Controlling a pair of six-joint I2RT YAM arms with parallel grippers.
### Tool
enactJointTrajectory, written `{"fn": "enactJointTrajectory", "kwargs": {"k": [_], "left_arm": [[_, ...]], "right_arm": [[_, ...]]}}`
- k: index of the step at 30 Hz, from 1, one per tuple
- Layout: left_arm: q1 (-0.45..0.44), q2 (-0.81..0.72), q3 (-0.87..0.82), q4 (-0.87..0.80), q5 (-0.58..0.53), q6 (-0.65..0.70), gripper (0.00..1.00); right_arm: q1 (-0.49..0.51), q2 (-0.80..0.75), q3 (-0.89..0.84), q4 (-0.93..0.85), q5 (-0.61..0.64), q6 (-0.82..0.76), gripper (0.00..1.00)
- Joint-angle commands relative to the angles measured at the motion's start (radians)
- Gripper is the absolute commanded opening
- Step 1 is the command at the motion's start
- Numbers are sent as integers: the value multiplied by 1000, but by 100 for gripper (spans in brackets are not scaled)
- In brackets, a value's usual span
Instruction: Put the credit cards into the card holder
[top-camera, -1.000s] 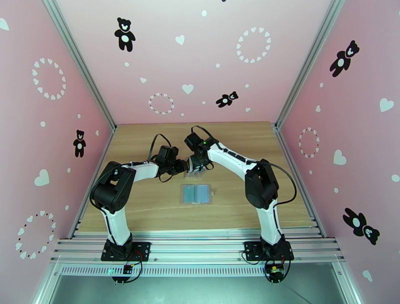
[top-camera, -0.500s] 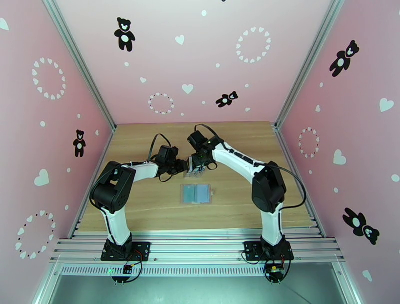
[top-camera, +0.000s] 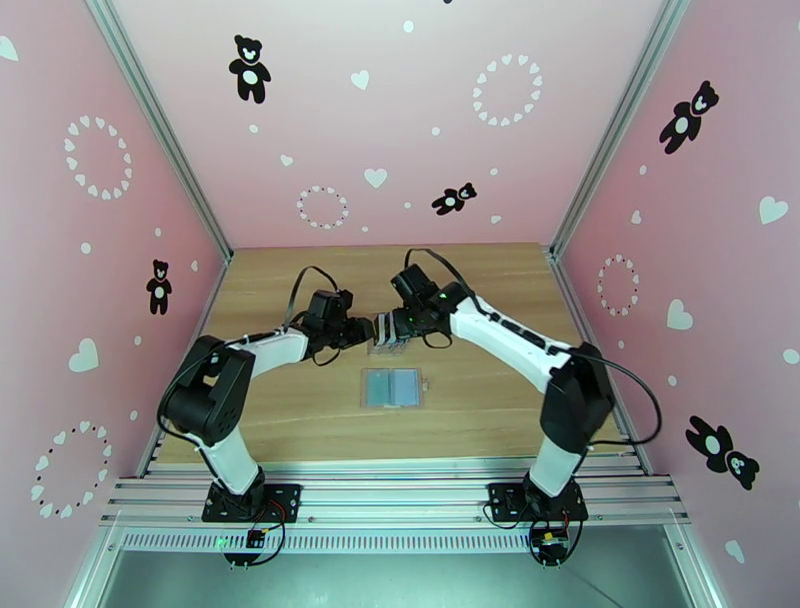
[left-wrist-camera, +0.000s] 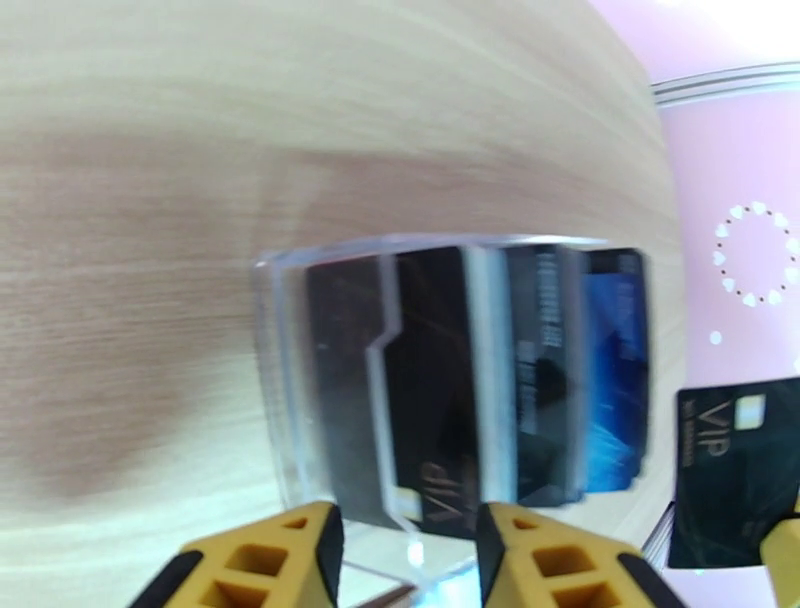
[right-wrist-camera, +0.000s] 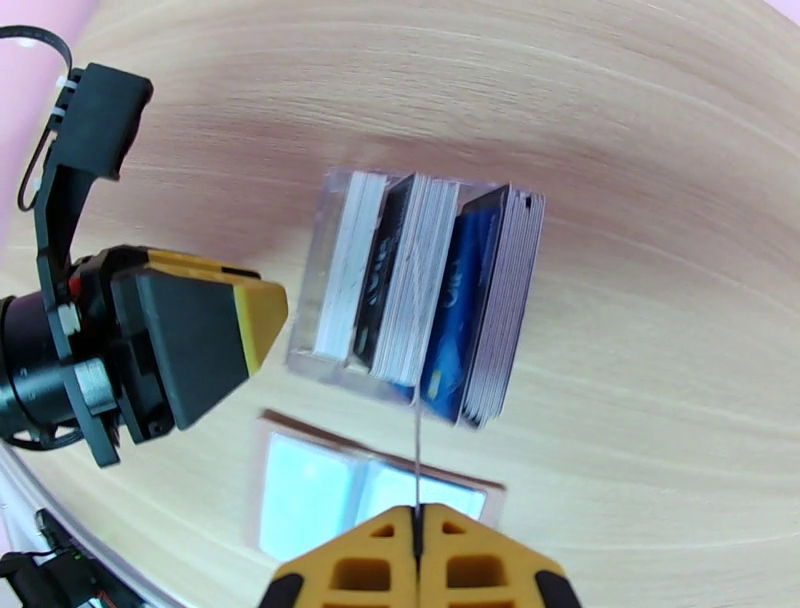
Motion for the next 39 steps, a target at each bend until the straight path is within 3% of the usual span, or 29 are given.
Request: {"fn": "enactJointTrajectory", "kwargs": {"k": [1, 12, 21, 27, 39], "left_arm": [[-3, -56, -19, 11, -24, 32, 43], [-41, -161, -40, -70, -171, 105, 45], [-114, -294, -126, -174, -267, 120, 47], [-183, -403, -233, -277, -328, 113, 47], [-302, -436, -333, -312, -355, 38, 48]], "right_arm": [[5, -84, -67, 82, -34, 48, 0], [16, -284, -321, 257, -122, 131, 0], [17, -401, -620, 580, -275, 265, 0], [19, -391, -802, 869, -348, 389, 0], [27, -375, -902, 951, -319, 455, 0]]}}
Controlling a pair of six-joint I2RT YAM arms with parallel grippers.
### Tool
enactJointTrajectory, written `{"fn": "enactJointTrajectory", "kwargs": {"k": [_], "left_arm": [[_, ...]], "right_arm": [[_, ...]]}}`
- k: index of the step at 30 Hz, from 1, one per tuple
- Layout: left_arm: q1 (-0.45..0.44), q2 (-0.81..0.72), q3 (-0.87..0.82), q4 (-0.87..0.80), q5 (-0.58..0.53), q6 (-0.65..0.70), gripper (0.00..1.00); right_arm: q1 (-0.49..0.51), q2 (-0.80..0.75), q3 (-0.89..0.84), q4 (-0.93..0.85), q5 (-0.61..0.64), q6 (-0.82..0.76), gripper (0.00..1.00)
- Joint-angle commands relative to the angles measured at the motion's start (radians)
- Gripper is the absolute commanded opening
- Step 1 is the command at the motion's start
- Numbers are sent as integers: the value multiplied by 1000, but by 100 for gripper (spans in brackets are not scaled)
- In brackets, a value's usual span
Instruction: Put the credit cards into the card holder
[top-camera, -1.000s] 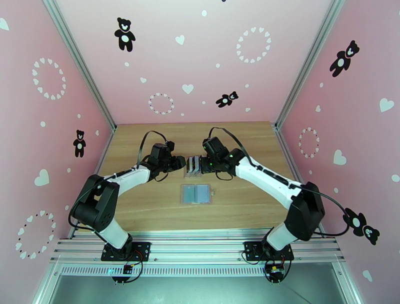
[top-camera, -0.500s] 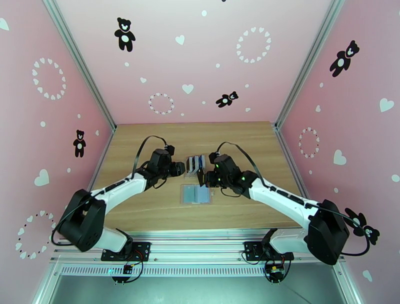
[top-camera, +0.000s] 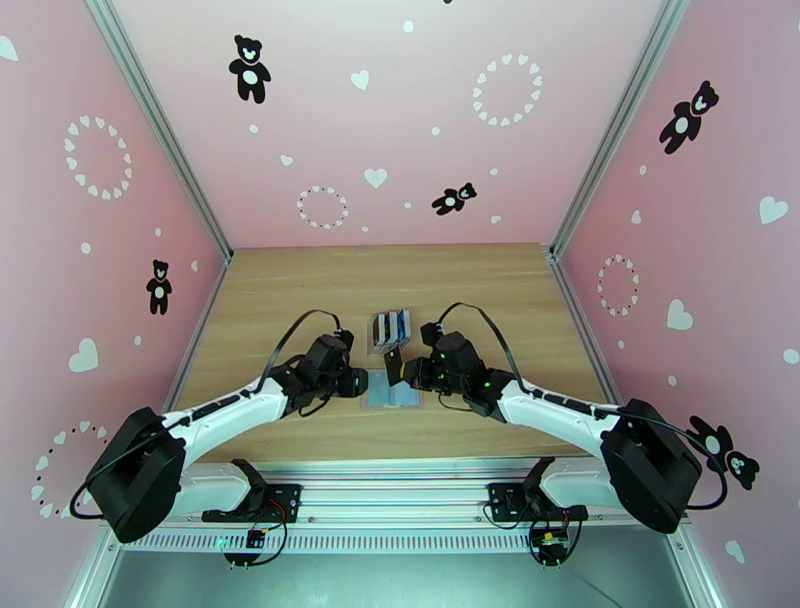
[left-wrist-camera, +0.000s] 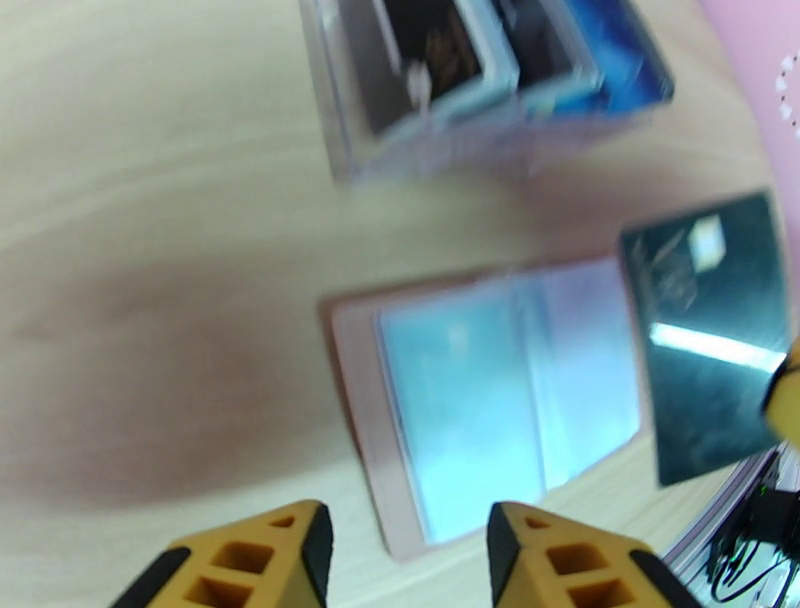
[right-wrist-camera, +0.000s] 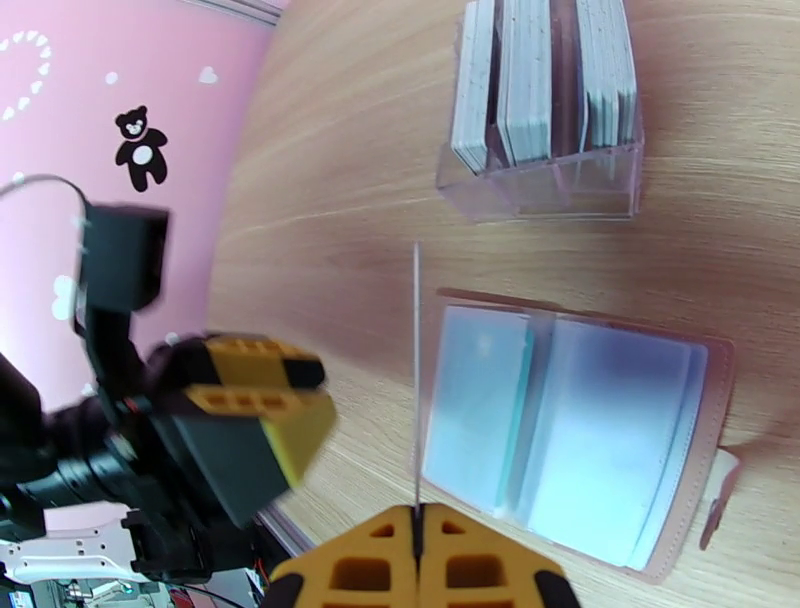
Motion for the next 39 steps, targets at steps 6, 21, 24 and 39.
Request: {"fn": "enactJointTrajectory", "kwargs": {"k": [6, 21, 24, 39], "left_arm": [[-26, 28, -14, -4, -11, -39, 48], [-33, 127, 5, 37, -38, -40, 47], [-33, 145, 13, 47, -32, -42, 47], [-33, 214, 52, 38, -53, -55, 46]], "right_arm": [[10, 59, -70, 90, 20, 68, 0], [10, 140, -101, 162, 21, 87, 0], [10, 145, -109, 173, 13, 89, 0], [25, 191, -117, 228, -31, 94, 0]]}}
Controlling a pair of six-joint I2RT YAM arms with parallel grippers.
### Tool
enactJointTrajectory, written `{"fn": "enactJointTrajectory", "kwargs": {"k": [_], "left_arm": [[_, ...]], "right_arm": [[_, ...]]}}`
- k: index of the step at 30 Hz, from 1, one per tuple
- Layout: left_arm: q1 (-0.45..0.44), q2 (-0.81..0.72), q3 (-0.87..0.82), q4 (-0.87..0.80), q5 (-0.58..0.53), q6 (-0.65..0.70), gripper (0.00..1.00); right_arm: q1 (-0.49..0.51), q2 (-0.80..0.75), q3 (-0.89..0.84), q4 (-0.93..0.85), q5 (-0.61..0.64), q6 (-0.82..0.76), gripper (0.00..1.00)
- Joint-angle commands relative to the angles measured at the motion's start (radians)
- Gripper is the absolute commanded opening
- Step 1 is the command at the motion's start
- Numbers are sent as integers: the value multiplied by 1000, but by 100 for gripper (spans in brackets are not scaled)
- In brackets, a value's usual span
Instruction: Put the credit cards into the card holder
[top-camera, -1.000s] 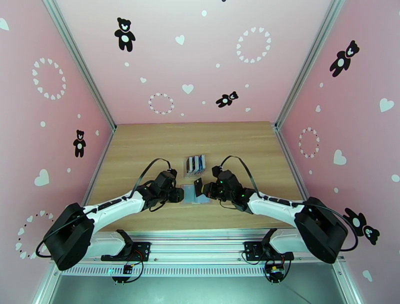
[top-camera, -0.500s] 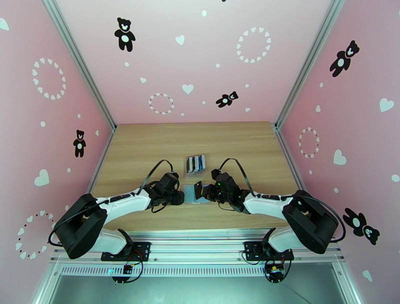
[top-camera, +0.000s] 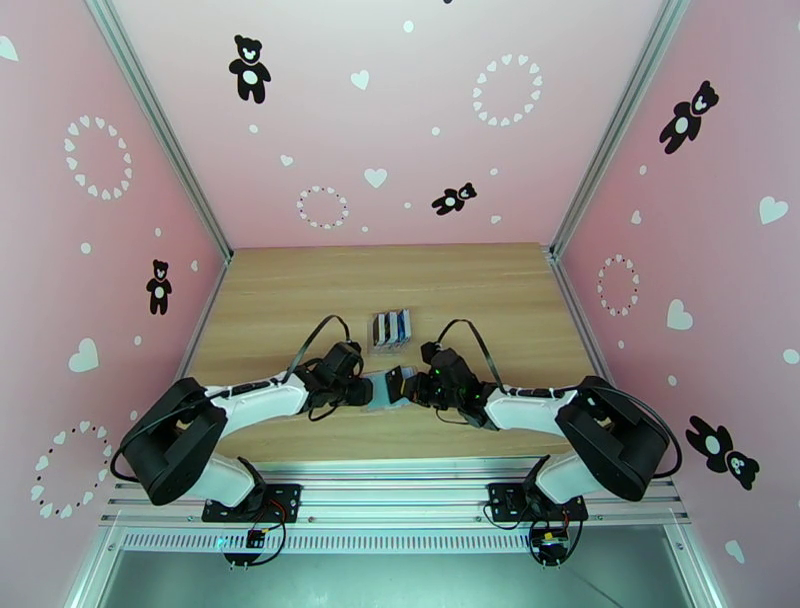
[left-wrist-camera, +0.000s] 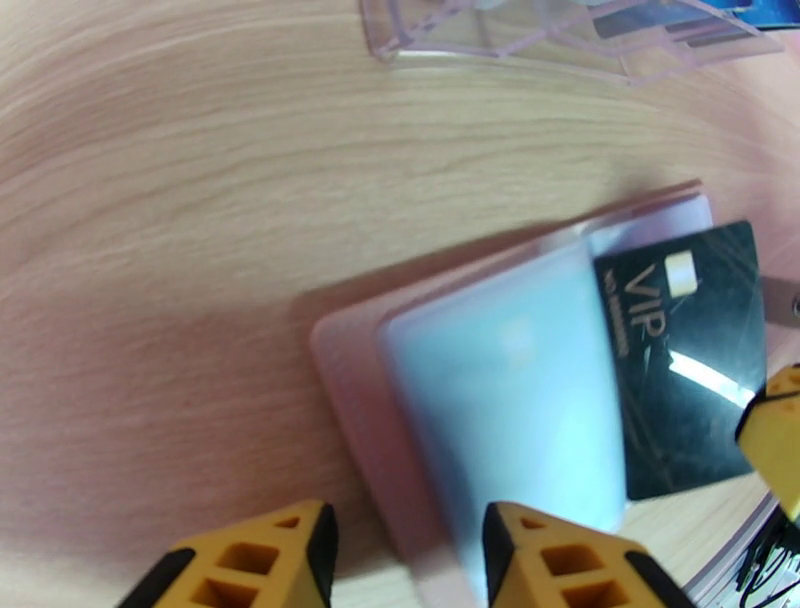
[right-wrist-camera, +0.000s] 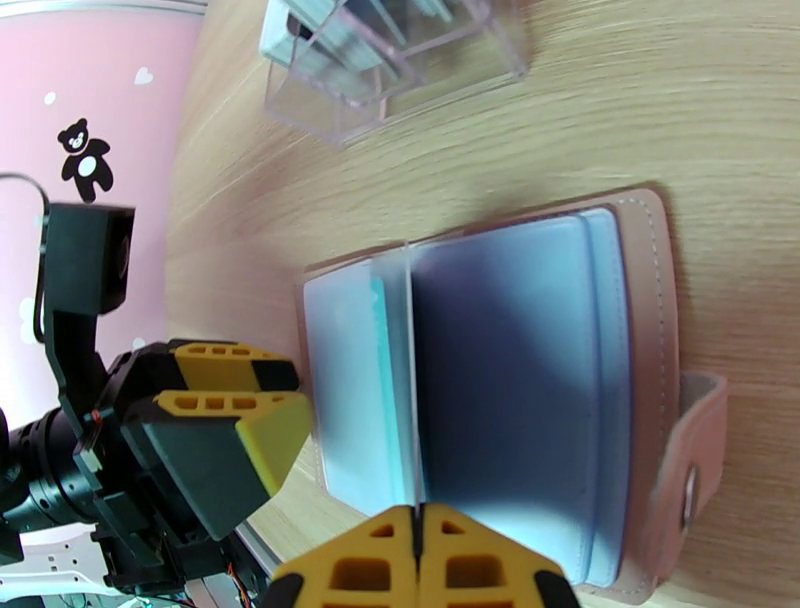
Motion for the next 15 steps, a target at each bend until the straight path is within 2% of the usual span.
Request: {"fn": "enactJointTrajectory", "kwargs": {"k": [1, 15], "left_arm": [[-6, 25, 21, -16, -36, -14, 46], [-5, 90, 40, -28, -25, -18, 34]], "right_arm": [[8, 17, -9, 25, -17, 5, 0], [8, -12, -14, 21, -26, -10, 0]]}}
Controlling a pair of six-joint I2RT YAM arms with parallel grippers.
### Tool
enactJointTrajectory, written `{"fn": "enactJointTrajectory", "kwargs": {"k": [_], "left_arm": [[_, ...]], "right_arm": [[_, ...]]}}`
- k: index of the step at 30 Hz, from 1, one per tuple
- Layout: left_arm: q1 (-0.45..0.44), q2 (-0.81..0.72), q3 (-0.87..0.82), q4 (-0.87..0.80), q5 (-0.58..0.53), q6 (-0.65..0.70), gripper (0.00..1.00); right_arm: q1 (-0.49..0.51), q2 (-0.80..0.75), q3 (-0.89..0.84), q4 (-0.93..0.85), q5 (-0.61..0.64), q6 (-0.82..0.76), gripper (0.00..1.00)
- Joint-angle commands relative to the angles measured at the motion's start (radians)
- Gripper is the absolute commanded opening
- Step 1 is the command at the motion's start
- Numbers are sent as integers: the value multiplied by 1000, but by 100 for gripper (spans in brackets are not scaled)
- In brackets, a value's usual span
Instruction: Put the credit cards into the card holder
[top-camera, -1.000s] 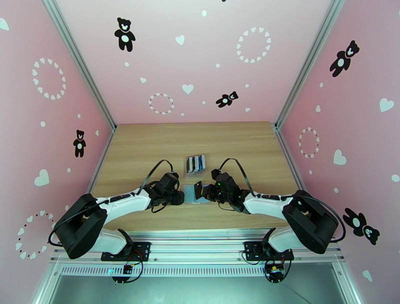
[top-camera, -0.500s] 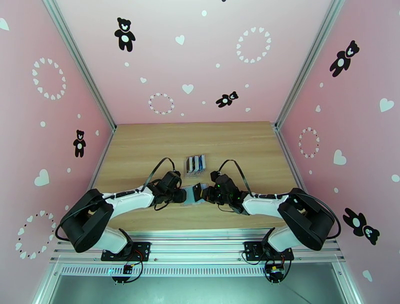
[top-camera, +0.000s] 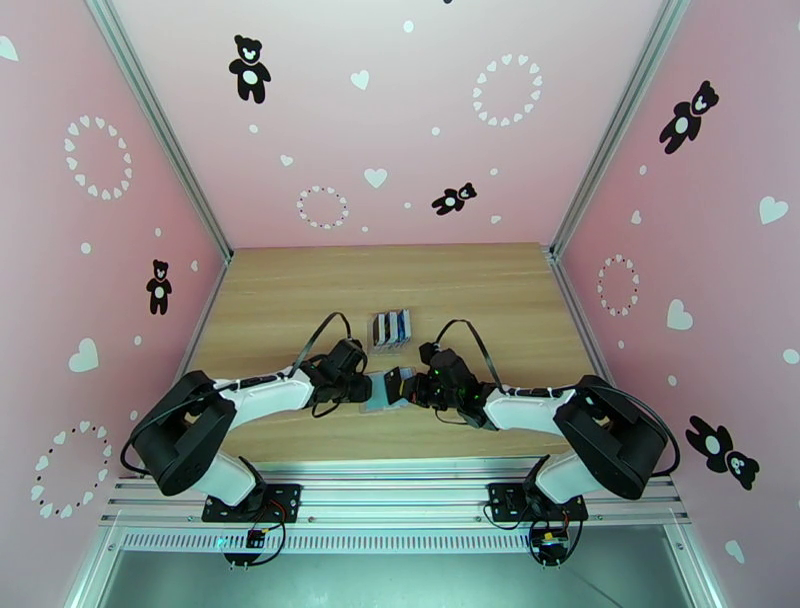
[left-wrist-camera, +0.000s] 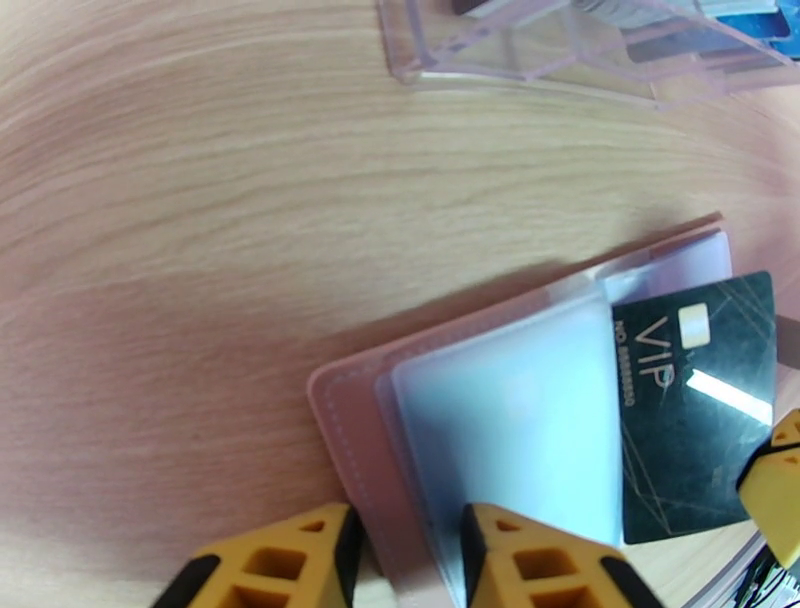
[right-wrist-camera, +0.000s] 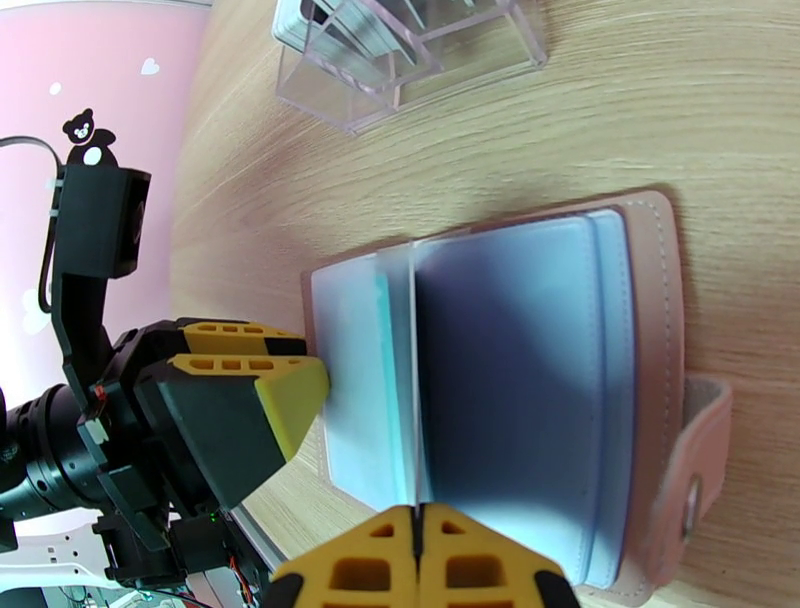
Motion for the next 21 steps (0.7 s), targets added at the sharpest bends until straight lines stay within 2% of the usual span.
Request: {"fn": "enactJointTrajectory", "kwargs": {"k": [1, 13, 21], "left_arm": [[-6, 47, -1, -7, -4, -7, 32], [-6, 71, 13, -23, -17, -8, 27], [-6, 65, 10, -29, -19, -11, 26]], "right_arm": [[7, -20, -14, 16, -16, -10, 0], [9, -45, -23, 4, -13, -18, 0], [9, -162, -39, -100, 72, -38, 0]]}}
